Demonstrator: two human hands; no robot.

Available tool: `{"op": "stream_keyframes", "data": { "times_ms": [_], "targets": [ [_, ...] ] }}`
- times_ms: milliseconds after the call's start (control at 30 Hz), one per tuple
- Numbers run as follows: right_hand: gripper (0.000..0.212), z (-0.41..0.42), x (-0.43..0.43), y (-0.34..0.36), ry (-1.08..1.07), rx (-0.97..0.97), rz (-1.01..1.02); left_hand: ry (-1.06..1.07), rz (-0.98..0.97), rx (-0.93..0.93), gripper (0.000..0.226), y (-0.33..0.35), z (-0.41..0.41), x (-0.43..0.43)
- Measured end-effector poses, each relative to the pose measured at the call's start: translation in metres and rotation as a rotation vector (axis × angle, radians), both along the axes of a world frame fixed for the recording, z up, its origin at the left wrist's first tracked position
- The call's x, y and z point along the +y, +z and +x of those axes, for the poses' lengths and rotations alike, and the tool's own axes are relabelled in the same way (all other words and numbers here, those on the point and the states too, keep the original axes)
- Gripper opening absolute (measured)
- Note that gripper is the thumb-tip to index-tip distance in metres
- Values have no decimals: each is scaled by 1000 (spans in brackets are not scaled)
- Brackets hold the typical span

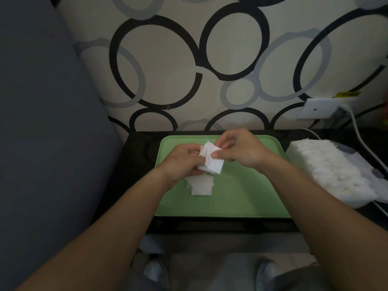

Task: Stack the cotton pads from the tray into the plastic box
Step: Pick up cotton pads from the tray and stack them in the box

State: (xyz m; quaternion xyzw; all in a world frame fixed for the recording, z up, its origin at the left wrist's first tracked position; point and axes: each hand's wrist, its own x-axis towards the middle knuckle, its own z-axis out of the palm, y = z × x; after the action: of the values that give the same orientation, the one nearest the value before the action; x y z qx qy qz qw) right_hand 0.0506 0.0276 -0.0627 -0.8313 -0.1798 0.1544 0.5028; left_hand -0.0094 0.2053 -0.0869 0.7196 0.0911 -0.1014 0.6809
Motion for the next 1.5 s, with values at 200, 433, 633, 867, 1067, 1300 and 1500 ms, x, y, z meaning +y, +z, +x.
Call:
{"op": "stream_keyframes", "data": {
  "times_ms": [200, 433, 633, 867, 1067, 1300, 1500],
  "targets": [
    [26, -4, 10, -6, -65, -76, -64, 74, -88, 53, 19, 2, 0, 3],
    [20, -2, 20, -25, -163, -209, -268, 285, 23, -54, 32, -6, 6, 27],
    [39, -14, 31, -37, 120, -147, -565, 368, 3, -59, 28, -8, 6, 40],
    [36, -19, 43, -37, 230, -227, -568, 340, 12, -63, 20, -8, 4, 39],
    [11, -14, 39, -37, 211, -199, -381, 363, 6, -67, 22, -9, 5, 42],
    [20, -4, 12, -22, 46, 200, 131, 404, -14, -7, 23, -11, 7, 36],
    [28, -5, 10, -14, -61, 396, 498, 254, -49, 11, 39, -9, 6, 12]
  ]
}}
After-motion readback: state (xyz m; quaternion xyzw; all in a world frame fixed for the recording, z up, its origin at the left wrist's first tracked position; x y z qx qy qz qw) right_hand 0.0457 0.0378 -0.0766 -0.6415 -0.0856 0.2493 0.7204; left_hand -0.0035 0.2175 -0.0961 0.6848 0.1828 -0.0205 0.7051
